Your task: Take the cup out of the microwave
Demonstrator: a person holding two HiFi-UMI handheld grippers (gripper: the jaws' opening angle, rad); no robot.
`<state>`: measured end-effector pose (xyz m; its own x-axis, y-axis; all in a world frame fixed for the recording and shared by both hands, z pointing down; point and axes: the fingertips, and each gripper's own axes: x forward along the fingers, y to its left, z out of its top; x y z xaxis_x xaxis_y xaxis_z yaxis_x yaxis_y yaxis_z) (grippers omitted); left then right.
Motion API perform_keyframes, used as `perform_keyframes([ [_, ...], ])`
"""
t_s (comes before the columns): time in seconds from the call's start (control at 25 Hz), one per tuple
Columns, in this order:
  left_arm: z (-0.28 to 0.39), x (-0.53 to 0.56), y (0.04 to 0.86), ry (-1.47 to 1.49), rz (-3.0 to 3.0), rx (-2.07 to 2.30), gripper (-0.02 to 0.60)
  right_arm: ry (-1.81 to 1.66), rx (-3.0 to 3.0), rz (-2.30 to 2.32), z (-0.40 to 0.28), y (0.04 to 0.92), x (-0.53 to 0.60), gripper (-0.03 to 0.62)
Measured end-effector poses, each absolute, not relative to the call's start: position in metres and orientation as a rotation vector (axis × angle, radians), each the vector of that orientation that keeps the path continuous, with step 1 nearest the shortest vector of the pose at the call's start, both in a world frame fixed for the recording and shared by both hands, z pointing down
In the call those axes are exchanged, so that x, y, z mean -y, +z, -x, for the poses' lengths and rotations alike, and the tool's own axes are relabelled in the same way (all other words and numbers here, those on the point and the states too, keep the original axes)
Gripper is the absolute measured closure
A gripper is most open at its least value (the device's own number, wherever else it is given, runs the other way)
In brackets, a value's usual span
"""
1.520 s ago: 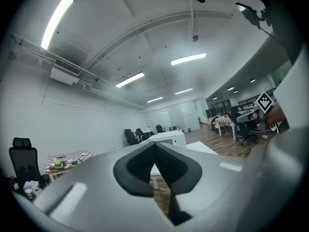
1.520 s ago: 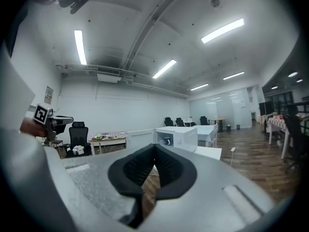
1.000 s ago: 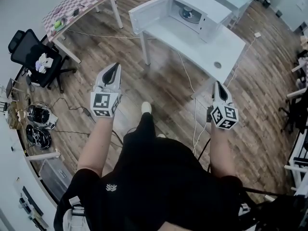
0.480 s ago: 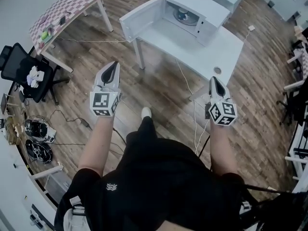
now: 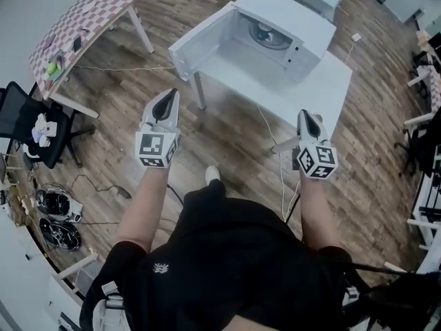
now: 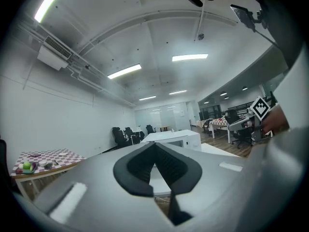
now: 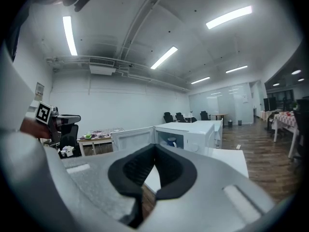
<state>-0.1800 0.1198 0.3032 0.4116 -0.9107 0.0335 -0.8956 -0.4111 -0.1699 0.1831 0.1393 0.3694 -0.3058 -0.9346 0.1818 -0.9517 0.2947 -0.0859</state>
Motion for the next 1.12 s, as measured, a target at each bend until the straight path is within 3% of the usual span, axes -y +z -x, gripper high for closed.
perform_keyframes([
  [0.56, 0.194, 0.035, 0.279, -0.077, 2.642, -1.474, 0.581, 0.245, 2.36, -1.9, -0.134, 0.354, -0.025, 0.594],
  [1.12, 0.134, 0.108, 0.305, -0.097, 2.713, -1.384, 0.581, 0.2, 2.353, -1.922, -0.146, 0.363, 0.066, 0.594],
])
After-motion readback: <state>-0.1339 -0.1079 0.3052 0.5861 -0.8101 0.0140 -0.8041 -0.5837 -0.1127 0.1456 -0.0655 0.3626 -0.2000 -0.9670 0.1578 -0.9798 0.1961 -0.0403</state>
